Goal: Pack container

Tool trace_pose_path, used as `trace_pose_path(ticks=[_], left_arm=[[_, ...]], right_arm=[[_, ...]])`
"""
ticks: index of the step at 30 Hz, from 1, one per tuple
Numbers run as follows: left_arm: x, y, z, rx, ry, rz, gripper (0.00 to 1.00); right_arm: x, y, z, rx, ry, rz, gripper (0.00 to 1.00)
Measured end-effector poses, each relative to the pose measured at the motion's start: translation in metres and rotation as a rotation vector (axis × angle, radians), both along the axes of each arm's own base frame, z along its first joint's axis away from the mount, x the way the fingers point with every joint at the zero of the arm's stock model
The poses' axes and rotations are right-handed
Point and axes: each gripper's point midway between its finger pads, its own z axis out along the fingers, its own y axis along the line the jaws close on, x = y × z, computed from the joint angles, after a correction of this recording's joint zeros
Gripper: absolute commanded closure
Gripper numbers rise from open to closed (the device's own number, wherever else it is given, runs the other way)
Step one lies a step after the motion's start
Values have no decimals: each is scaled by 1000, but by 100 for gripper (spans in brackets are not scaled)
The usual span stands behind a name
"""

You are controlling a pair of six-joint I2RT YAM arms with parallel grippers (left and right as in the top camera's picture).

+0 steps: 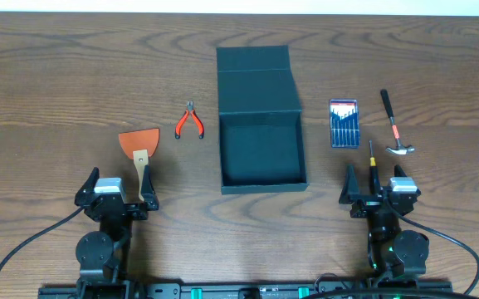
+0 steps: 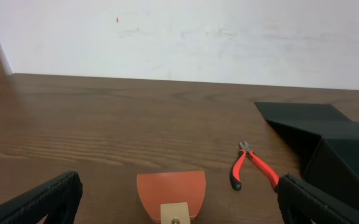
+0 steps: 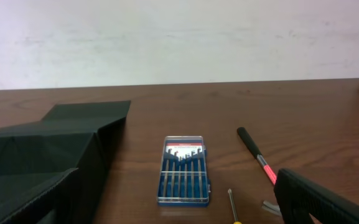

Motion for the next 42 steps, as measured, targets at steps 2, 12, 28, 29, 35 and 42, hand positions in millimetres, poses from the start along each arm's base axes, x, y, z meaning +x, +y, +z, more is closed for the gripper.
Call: trace_pose_path(ticks=[2,12,28,29,35,42], left_arm=[[0,0,0,0,0,0,2],[0,0,0,0,0,0,1],[0,0,0,0,0,0,1],[0,0,0,0,0,0,1],[0,0,0,0,0,0,1],[0,0,0,0,0,-1,2]], right_arm=[[0,0,0,0,0,0,1],[0,0,0,0,0,0,1],[0,1,4,-2,-18,4,1],[0,2,6,-1,-26,10,1],[1,1,11,-4,-29,8,1],[9,-18,72,-98,-17,-87,1]])
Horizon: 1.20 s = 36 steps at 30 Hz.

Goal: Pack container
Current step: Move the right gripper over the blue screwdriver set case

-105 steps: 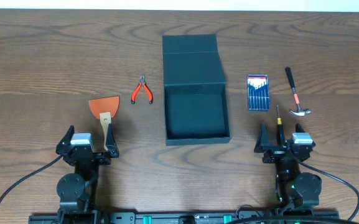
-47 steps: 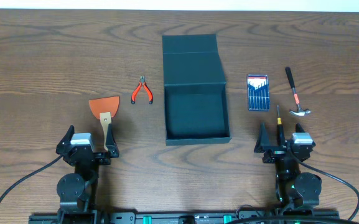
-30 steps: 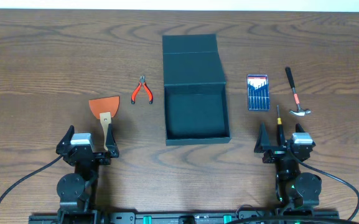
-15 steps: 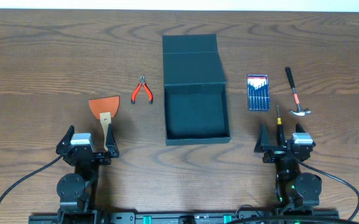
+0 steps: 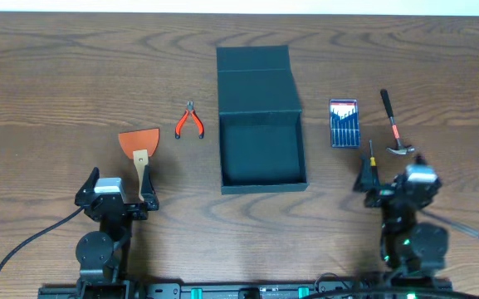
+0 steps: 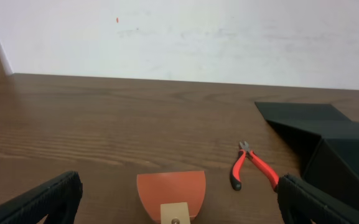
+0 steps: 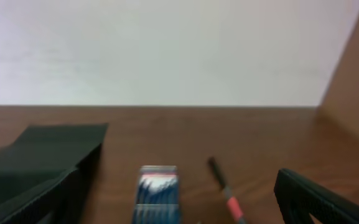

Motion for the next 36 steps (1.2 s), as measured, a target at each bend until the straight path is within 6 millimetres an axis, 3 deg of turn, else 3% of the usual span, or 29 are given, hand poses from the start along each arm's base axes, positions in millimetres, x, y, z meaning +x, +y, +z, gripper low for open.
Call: trace_pose_path(ticks=[3,7,12,19,24,32,36], left_arm=[[0,0,0,0,0,-2,1],[0,0,0,0,2,-2,1],[0,0,0,0,2,-2,2],[0,0,0,0,3,-2,1],[0,0,0,0,3,-2,1],[0,0,0,0,2,-2,1],[0,0,0,0,3,-2,1]], right_arm=[[17,-9,31,-38,85,-33,1],[52,-14,52,-62,312,-36,1],[98,-10,52,-57,617,20,1],[143,-1,3,-15,903,89,1],[151,6,-46,27,1041,129,1],[166,11,-87,56,1115,157,1],[169,8,-121,87,1191,120,1]])
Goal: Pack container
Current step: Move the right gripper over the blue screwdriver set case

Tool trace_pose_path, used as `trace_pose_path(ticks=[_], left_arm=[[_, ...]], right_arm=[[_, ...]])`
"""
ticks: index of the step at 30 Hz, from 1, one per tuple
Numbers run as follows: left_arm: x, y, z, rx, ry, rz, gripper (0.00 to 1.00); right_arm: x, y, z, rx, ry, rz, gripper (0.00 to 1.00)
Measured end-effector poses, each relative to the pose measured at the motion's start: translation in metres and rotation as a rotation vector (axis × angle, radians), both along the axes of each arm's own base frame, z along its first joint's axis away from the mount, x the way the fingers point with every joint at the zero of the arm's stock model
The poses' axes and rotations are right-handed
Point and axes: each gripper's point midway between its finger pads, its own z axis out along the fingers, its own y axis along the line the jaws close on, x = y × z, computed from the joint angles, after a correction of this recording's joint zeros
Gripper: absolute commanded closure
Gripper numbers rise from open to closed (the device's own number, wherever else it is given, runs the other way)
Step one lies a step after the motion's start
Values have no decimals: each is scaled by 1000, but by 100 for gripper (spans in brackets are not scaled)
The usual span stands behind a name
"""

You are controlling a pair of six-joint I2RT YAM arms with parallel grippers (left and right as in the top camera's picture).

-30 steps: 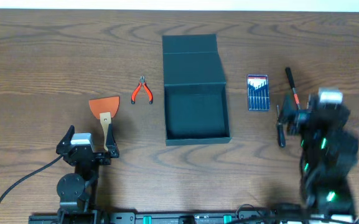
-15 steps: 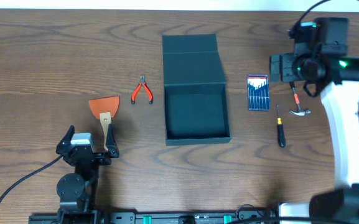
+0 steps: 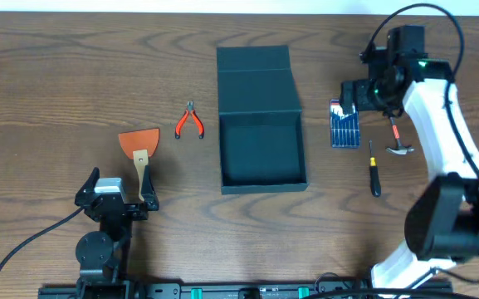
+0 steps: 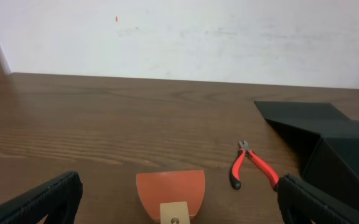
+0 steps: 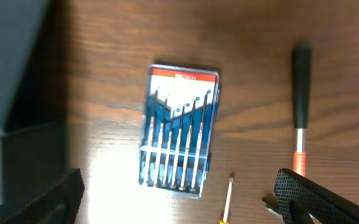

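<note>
An open black box (image 3: pixel 260 154) with its lid (image 3: pixel 254 79) folded back sits mid-table. Left of it lie red pliers (image 3: pixel 191 121) and an orange scraper (image 3: pixel 139 143). To its right are a blue screwdriver set (image 3: pixel 344 123), a hammer (image 3: pixel 393 126) and a yellow-handled screwdriver (image 3: pixel 373 170). My right gripper (image 3: pixel 358 93) hovers open above the set (image 5: pixel 179 130), looking down on it. My left gripper (image 4: pixel 176 214) rests open at the table's near edge, with the scraper (image 4: pixel 170 193) between its fingers' lines and the pliers (image 4: pixel 254 168) ahead.
The box wall (image 5: pixel 23 155) lies just left of the screwdriver set in the right wrist view, and the hammer (image 5: pixel 300 106) just right of it. Bare wood stretches across the far left of the table (image 3: pixel 56 75).
The right arm has reached out from near the table's front edge to hover over the blue screwdriver set, its camera now pointing down. The left arm and all objects are unmoved.
Both grippers first rested open at the near edge, the right one by the yellow-handled screwdriver. Then the right gripper had shifted slightly right and lifted its view. Now it hangs open over the screwdriver set; nothing has been picked up.
</note>
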Motion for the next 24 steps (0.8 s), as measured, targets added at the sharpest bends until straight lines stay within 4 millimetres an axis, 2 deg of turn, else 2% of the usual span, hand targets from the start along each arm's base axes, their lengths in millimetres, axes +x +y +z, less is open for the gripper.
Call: trace_pose_path(ticks=[6,10,13,18,24], left_arm=[[0,0,0,0,0,0,2],[0,0,0,0,0,0,1],[0,0,0,0,0,0,1],[0,0,0,0,0,0,2],[0,0,0,0,0,0,1]], right_arm=[[-3,-10,-50,-33,125,-85,1],[-7,-16,-72,-57,180,-132,1],[-7,-18,-79,-67,191,-150,1],[-3,-16,-79,-76,176,-171,1],[0,0,-79,-83,164,-163,1]])
